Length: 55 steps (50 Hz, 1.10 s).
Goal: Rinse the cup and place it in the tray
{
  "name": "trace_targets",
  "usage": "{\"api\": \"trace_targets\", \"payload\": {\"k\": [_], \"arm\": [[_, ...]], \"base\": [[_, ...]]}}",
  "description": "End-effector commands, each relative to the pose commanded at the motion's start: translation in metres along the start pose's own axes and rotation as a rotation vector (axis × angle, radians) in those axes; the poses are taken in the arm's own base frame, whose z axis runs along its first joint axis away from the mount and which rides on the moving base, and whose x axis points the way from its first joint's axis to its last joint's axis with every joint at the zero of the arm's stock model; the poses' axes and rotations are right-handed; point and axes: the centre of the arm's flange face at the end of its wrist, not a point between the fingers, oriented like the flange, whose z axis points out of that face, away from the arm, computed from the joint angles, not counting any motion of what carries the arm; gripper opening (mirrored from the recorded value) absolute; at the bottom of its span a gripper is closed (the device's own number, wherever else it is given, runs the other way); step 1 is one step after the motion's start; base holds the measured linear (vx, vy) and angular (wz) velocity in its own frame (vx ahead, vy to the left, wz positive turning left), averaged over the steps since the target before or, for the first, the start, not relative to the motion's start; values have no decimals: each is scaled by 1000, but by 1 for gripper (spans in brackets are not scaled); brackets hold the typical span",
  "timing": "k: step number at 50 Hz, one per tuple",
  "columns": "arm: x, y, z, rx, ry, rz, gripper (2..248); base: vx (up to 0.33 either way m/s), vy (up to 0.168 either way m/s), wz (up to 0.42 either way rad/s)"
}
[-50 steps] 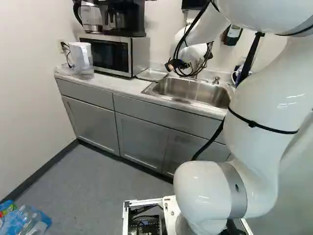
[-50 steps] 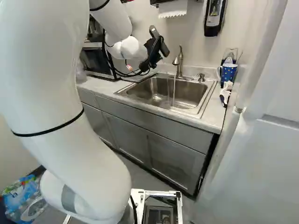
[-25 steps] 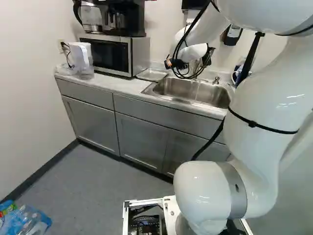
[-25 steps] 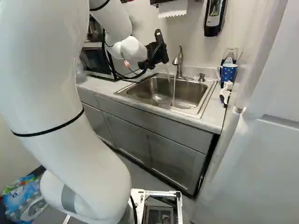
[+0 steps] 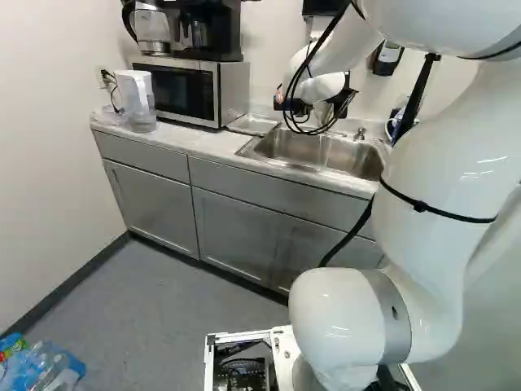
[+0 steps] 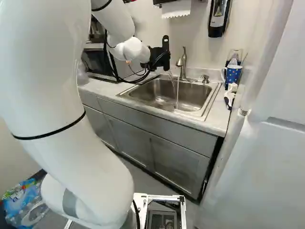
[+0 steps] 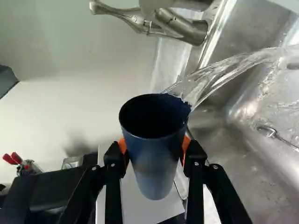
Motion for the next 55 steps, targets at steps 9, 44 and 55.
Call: {"api": "trace_targets", "payload": {"k": [9, 44, 55], "arm": [[0, 0, 0, 0, 0, 64, 124], [0, 0, 0, 0, 0, 69, 124], [0, 0, 0, 0, 0, 69, 124]], "base": [[0, 0, 0], [0, 0, 0], [0, 0, 0]]}}
